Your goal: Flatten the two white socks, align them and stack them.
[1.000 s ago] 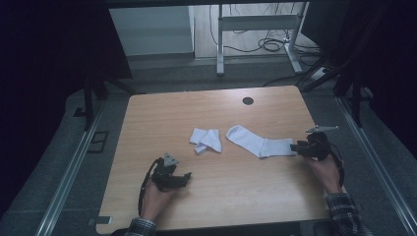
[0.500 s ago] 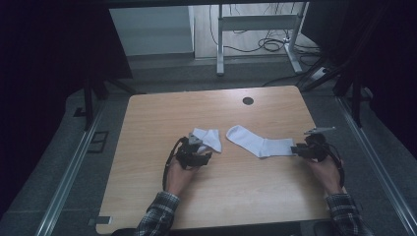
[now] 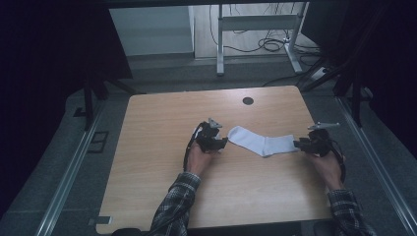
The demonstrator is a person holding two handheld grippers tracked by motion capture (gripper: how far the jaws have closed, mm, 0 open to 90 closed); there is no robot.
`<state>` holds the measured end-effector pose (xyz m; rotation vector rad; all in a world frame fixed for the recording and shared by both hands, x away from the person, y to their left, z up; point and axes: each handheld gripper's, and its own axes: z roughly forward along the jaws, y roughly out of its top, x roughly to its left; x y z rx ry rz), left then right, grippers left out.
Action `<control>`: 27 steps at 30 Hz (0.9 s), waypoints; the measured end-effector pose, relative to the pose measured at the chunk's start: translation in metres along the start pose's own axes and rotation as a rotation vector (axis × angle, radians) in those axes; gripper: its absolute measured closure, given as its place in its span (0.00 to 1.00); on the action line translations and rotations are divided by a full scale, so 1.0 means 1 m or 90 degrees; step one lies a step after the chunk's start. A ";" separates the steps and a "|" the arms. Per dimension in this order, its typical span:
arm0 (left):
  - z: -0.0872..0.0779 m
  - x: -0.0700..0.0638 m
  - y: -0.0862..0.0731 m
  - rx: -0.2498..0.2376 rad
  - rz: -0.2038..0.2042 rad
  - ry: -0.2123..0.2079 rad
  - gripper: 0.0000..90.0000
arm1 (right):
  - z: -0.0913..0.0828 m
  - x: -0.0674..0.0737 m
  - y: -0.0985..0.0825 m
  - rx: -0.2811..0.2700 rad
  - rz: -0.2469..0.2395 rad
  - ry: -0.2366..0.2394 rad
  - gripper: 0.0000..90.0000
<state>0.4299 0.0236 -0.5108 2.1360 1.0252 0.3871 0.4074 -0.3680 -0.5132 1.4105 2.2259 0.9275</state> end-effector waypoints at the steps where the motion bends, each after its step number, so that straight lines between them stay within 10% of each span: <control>1: 0.002 0.000 0.002 -0.001 -0.002 0.000 0.59 | -0.001 0.000 0.000 -0.004 0.005 0.003 0.70; 15: 0.040 -0.005 0.012 0.024 -0.015 -0.001 0.71 | 0.005 0.003 -0.001 0.006 0.001 0.016 0.70; 27: 0.041 -0.011 0.008 0.037 -0.022 -0.022 0.96 | 0.010 0.014 0.001 0.037 -0.001 0.031 0.92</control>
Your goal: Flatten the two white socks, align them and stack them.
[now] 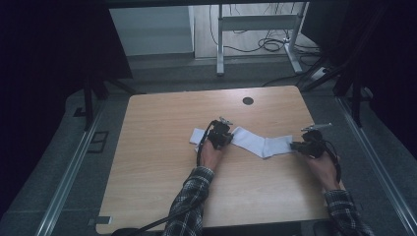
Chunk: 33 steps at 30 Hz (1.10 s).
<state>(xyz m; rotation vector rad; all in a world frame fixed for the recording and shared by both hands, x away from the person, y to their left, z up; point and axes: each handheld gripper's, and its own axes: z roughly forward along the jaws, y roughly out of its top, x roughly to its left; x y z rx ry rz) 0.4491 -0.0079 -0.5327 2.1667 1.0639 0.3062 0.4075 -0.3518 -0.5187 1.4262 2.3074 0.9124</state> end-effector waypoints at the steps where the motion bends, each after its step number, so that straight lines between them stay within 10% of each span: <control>1: -0.003 0.000 -0.001 -0.004 -0.001 -0.002 0.96 | -0.003 0.001 0.001 -0.009 -0.001 0.003 0.92; 19: -0.072 -0.009 -0.020 -0.057 0.029 -0.007 0.96 | -0.030 0.019 0.005 -0.058 -0.029 0.042 0.92; 33: -0.138 -0.005 -0.075 -0.081 0.007 0.004 0.95 | -0.036 0.075 0.013 -0.058 -0.112 0.110 0.91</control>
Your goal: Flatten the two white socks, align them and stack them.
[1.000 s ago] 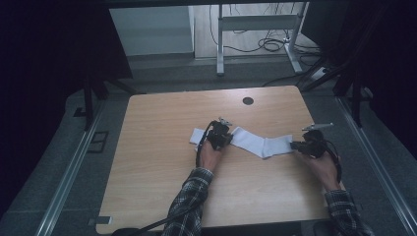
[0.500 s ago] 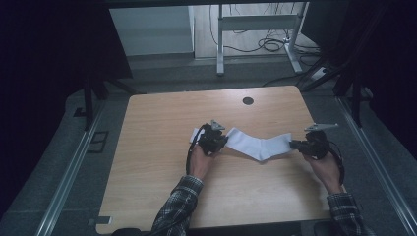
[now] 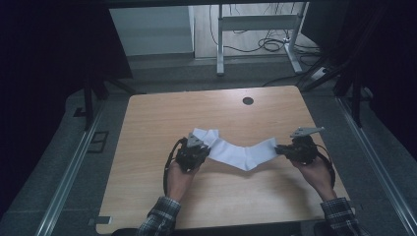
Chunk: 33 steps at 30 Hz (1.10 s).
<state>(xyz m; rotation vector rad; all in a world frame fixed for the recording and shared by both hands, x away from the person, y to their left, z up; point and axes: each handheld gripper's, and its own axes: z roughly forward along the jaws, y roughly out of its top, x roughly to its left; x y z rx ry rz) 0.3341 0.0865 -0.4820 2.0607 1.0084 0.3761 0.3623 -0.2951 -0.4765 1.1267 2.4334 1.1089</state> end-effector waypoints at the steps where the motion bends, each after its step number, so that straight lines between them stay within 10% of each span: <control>1: -0.005 0.001 -0.006 0.001 -0.004 0.003 0.95 | 0.000 0.000 0.000 0.000 0.000 0.000 0.91; 15: -0.035 0.006 -0.072 0.029 -0.042 0.027 0.95 | 0.034 0.048 0.000 0.065 -0.068 0.055 0.91; 24: -0.021 0.004 -0.084 0.079 -0.048 0.044 0.90 | 0.052 0.049 -0.010 0.112 -0.075 0.046 0.88; 33: -0.035 0.024 -0.063 0.019 -0.086 0.048 0.65 | 0.038 0.031 -0.009 0.073 -0.049 0.023 0.72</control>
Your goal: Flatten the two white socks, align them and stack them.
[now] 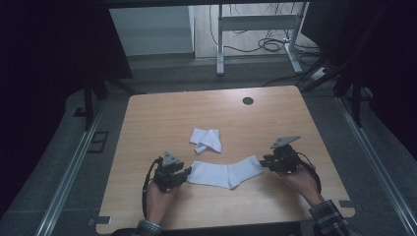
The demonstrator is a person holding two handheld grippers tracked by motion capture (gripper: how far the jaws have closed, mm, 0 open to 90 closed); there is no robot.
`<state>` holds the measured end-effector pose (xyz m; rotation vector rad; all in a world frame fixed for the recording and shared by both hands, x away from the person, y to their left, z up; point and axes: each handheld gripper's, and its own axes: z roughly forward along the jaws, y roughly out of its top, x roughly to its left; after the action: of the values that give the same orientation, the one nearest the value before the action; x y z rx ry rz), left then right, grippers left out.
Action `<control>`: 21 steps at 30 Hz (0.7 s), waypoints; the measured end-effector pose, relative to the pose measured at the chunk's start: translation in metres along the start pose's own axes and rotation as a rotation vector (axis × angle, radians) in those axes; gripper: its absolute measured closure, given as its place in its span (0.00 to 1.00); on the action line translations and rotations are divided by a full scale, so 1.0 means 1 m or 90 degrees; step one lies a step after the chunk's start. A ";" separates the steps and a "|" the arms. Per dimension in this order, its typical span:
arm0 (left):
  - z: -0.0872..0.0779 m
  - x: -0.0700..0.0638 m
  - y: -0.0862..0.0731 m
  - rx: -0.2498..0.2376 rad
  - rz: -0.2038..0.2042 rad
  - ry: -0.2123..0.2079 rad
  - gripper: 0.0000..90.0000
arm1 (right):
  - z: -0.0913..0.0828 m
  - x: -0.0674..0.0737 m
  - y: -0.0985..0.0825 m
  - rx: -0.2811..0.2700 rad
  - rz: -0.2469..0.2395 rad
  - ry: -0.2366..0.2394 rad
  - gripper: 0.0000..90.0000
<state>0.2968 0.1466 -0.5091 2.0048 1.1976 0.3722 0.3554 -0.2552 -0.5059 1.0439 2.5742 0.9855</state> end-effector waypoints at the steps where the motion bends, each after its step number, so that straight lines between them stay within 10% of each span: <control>1: 0.001 0.002 0.003 -0.002 0.003 0.001 0.63 | -0.001 -0.003 -0.001 -0.001 0.004 -0.005 0.71; 21: 0.067 0.009 0.091 0.019 0.024 0.001 0.58 | -0.007 -0.053 -0.028 -0.006 0.051 -0.082 0.57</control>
<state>0.3976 0.0984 -0.4884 2.0562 1.1744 0.3768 0.3755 -0.3095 -0.5224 1.1768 2.4390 0.9153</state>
